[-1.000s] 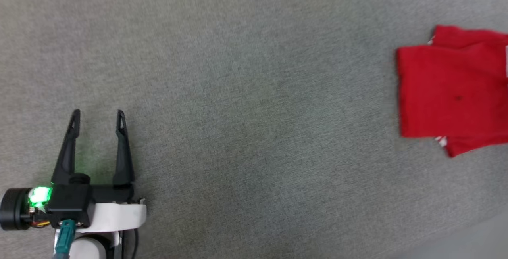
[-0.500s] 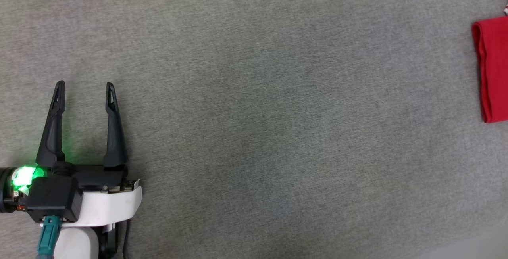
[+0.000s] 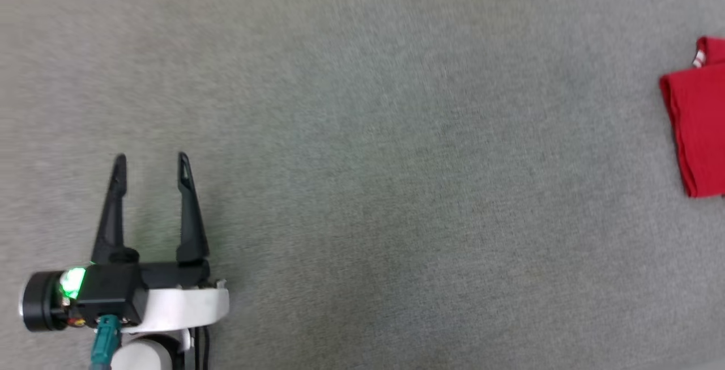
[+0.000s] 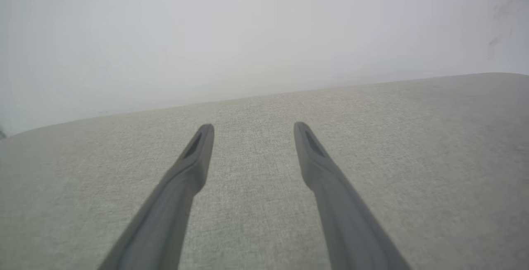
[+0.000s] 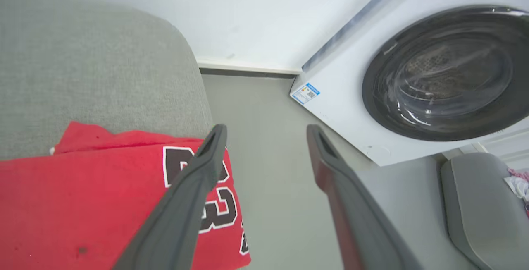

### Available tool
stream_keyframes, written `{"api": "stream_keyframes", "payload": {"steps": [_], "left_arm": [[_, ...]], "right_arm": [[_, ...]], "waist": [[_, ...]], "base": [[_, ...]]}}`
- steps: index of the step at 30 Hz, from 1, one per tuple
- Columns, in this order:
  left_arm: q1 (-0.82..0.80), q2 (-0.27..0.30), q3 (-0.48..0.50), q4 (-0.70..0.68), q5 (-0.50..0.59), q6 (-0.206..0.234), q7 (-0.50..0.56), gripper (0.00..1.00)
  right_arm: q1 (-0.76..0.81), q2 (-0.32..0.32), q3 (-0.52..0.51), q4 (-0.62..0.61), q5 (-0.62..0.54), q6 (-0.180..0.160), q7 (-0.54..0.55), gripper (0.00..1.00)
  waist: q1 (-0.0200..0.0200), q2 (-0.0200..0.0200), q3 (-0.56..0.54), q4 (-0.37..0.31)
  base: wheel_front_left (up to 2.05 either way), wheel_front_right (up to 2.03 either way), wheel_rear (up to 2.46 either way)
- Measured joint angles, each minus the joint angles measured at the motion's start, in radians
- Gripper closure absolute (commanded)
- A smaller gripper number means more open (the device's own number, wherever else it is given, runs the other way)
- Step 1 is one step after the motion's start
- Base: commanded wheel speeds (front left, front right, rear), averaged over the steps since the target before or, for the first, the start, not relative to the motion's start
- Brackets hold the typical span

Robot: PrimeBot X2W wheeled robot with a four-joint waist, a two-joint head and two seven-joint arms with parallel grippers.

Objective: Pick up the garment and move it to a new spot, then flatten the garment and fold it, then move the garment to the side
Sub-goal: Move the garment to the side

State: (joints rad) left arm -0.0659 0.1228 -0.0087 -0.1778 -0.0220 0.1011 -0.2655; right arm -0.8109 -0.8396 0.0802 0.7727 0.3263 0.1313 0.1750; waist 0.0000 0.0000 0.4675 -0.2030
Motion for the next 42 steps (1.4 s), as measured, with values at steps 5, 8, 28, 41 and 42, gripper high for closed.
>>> {"api": "stream_keyframes", "payload": {"steps": [5,8,28,41,42], "left_arm": [[0.050,-0.023,-0.002,0.025,-0.009,0.006,0.000,0.00],[0.085,-0.036,-0.002,0.040,-0.011,0.007,0.000,0.00],[0.187,-0.063,-0.014,0.136,-0.008,-0.005,0.000,0.00],[0.227,-0.067,-0.030,0.179,0.000,-0.018,0.000,0.00],[0.230,-0.066,-0.031,0.182,0.000,-0.019,0.000,0.00]], "right_arm": [[0.015,0.038,-0.049,-0.026,-0.079,0.000,-0.268,0.00],[0.039,0.108,-0.071,-0.059,-0.124,0.000,-0.388,0.00],[0.604,0.683,-0.204,-0.679,-0.257,0.000,-0.438,0.00],[0.868,0.776,-0.194,-0.756,-0.212,0.000,-0.438,0.00],[0.881,0.778,-0.195,-0.766,-0.211,0.000,-0.438,0.00]], "waist": [[0.0000,0.0000,-0.100,0.037],[0.0000,0.0000,-0.160,0.061],[-0.0001,0.0000,-0.404,0.198],[-0.0002,0.0000,-0.478,0.228],[-0.0002,0.0000,-0.483,0.228]], "base": [[0.00,0.00,0.00],[0.00,0.00,0.00],[0.00,0.00,0.00],[0.00,0.00,0.00],[0.00,0.00,0.00]]}}
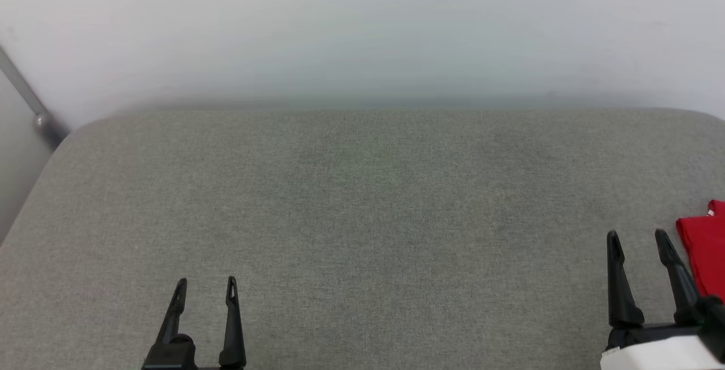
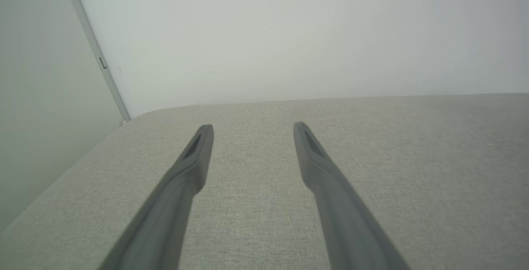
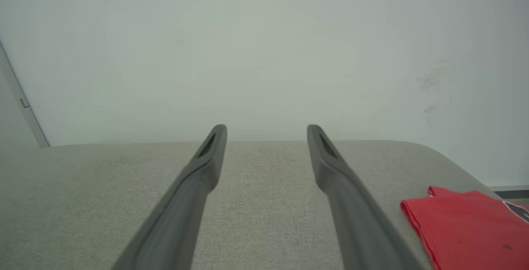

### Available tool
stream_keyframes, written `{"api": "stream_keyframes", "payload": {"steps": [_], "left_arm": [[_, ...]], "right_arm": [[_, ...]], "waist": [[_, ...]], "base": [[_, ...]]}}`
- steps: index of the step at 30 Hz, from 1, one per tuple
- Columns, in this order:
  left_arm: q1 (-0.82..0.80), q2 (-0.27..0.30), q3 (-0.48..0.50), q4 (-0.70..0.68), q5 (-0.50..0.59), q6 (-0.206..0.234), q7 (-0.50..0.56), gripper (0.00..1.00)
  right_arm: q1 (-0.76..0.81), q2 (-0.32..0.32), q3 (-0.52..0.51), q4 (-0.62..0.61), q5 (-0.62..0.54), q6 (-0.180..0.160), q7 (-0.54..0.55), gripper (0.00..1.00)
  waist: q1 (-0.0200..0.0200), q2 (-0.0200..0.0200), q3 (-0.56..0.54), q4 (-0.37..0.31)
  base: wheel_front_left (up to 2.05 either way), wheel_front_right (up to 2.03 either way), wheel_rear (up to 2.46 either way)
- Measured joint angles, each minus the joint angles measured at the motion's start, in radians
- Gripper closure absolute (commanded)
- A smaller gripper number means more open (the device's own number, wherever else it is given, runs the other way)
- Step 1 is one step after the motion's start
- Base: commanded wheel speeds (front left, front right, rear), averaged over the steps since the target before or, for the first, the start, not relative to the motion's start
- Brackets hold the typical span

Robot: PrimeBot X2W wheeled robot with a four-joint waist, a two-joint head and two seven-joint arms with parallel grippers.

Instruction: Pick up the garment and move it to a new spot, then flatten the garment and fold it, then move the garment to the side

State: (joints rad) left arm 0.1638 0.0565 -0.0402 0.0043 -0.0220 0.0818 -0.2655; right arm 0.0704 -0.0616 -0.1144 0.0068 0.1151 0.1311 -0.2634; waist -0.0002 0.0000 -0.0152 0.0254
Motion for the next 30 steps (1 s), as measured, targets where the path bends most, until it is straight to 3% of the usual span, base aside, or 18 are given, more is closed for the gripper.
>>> {"api": "stream_keyframes", "payload": {"steps": [15,28,29,30], "left_arm": [[0.026,-0.003,-0.024,0.022,-0.017,-0.022,0.000,0.00],[0.037,-0.005,-0.024,0.019,-0.035,-0.038,0.000,0.00],[0.037,-0.005,-0.022,0.018,-0.038,-0.039,0.000,1.00],[0.037,-0.004,-0.022,0.027,-0.038,-0.038,0.000,1.00]], "right_arm": [[0.146,0.009,0.012,-0.060,0.057,0.000,0.000,0.00],[0.171,0.009,0.029,-0.064,0.076,0.000,0.000,0.00],[0.171,0.009,0.030,-0.063,0.077,0.000,0.000,1.00],[0.171,0.009,0.030,-0.055,0.078,0.000,0.000,1.00]], "waist": [[0.0001,0.0000,-0.044,0.020],[0.0001,0.0000,-0.050,0.017],[0.0001,0.0000,-0.050,0.017],[0.0001,0.0000,-0.050,0.017]], "base": [[0.00,0.00,0.00],[0.00,0.00,0.00],[0.00,0.00,0.00],[0.00,0.00,0.00]]}}
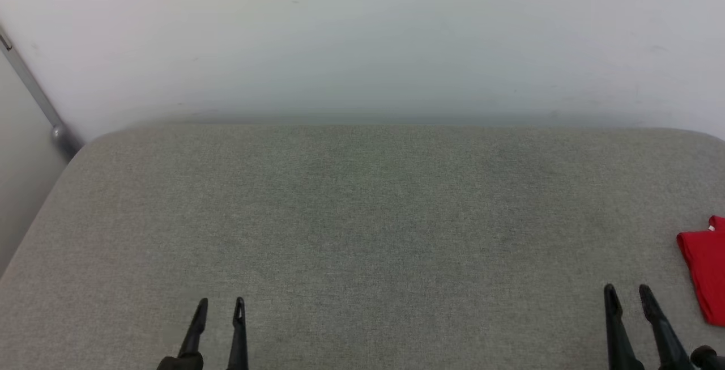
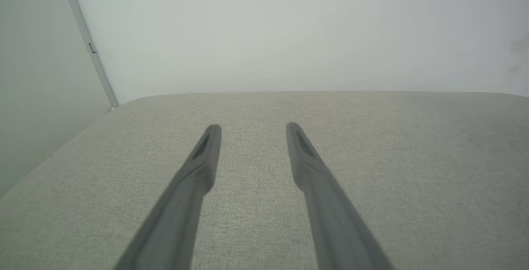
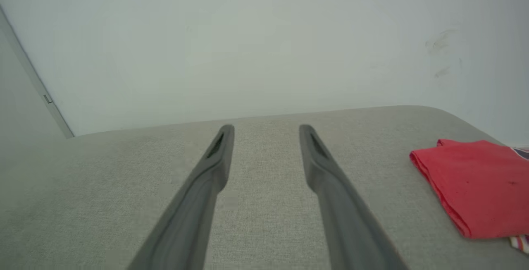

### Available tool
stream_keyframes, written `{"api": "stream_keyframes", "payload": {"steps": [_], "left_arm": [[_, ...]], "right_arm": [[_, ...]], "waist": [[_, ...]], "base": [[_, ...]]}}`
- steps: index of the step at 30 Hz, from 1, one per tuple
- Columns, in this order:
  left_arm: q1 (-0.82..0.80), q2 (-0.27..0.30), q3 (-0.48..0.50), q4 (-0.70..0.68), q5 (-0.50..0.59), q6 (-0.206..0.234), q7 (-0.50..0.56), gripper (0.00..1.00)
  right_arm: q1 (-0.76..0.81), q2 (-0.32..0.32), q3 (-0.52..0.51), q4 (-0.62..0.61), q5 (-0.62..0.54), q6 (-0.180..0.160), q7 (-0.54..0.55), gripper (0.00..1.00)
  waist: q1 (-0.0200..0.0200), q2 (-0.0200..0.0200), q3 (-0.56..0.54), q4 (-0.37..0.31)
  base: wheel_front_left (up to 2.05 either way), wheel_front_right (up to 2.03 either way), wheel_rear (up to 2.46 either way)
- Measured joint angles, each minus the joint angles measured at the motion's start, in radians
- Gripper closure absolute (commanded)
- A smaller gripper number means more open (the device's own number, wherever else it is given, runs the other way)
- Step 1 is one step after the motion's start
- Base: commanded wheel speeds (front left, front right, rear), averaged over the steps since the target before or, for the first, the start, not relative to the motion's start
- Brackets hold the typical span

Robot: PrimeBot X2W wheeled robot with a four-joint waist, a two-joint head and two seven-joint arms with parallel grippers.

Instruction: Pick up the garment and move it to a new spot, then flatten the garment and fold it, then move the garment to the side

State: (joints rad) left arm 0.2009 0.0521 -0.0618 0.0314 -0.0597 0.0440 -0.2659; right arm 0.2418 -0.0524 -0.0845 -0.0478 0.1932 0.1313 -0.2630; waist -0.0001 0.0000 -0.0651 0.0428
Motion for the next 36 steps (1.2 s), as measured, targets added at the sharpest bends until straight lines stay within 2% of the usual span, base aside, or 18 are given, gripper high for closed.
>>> {"api": "stream_keyframes", "payload": {"steps": [5,21,36], "left_arm": [[0.002,0.000,0.000,0.044,-0.010,0.000,0.001,1.00],[-0.041,0.009,0.011,0.082,-0.345,-0.035,0.063,1.00],[-0.093,0.018,0.030,0.111,-0.608,-0.062,0.114,1.00]], "right_arm": [[0.007,0.000,0.003,0.045,0.009,0.000,0.004,1.00],[-0.046,-0.005,0.013,0.095,0.313,0.000,0.067,1.00],[-0.104,-0.011,0.018,0.136,0.551,0.000,0.120,1.00]], "waist": [[0.0000,0.0000,0.000,0.000],[0.0001,0.0000,0.009,-0.006],[0.0001,0.0000,0.017,-0.011]], "base": [[0.00,0.00,0.00],[0.00,0.00,0.00],[0.00,0.00,0.00]]}}
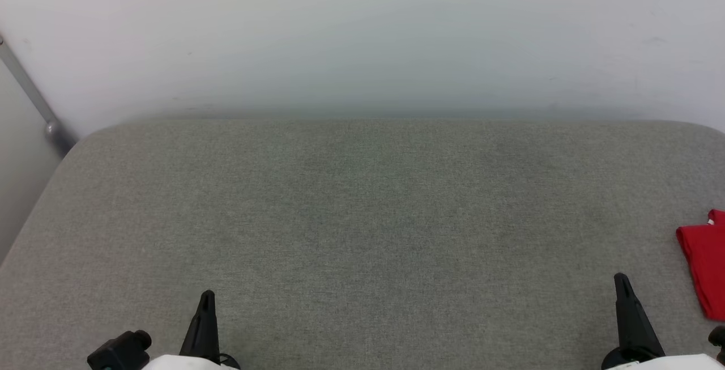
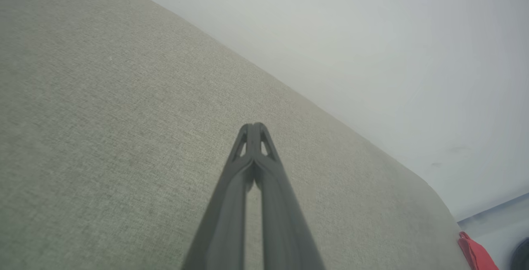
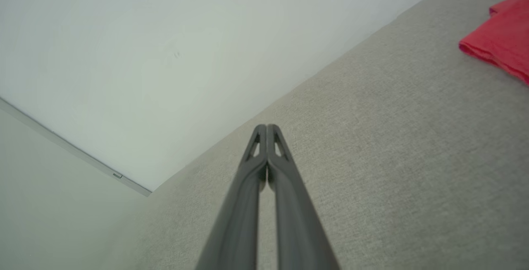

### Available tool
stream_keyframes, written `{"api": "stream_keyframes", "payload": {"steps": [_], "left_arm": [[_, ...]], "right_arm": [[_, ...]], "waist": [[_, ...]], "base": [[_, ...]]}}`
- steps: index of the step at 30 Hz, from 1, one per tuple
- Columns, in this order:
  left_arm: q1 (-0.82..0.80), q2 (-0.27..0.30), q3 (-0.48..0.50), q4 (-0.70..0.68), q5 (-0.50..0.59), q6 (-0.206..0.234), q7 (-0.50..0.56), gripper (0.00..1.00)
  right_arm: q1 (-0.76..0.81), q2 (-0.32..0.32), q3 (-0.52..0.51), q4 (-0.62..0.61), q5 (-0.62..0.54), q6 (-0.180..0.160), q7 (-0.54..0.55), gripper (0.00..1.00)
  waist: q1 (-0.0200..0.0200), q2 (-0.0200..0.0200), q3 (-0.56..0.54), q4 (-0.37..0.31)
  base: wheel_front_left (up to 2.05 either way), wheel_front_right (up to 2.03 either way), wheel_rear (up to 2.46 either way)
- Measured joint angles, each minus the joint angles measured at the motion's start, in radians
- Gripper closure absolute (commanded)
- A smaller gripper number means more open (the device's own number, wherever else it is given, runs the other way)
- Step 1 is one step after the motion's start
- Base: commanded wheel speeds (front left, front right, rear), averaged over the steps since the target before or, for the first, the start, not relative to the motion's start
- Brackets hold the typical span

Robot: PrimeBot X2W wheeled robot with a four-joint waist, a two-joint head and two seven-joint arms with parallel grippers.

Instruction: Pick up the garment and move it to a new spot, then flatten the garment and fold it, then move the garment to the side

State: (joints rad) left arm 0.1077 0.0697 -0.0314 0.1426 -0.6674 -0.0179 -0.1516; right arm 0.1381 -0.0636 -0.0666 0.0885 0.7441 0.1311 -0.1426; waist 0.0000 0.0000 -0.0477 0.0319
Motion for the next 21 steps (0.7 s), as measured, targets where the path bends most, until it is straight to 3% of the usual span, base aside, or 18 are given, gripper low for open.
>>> {"api": "stream_keyframes", "payload": {"steps": [21], "left_arm": [[-0.058,0.008,0.026,0.028,-0.298,-0.034,0.067,1.00]], "right_arm": [[-0.073,-0.005,0.000,0.046,0.272,0.000,0.066,1.00]], "waist": [[0.0000,0.0000,0.011,-0.007]], "base": [[0.00,0.00,0.00]]}}
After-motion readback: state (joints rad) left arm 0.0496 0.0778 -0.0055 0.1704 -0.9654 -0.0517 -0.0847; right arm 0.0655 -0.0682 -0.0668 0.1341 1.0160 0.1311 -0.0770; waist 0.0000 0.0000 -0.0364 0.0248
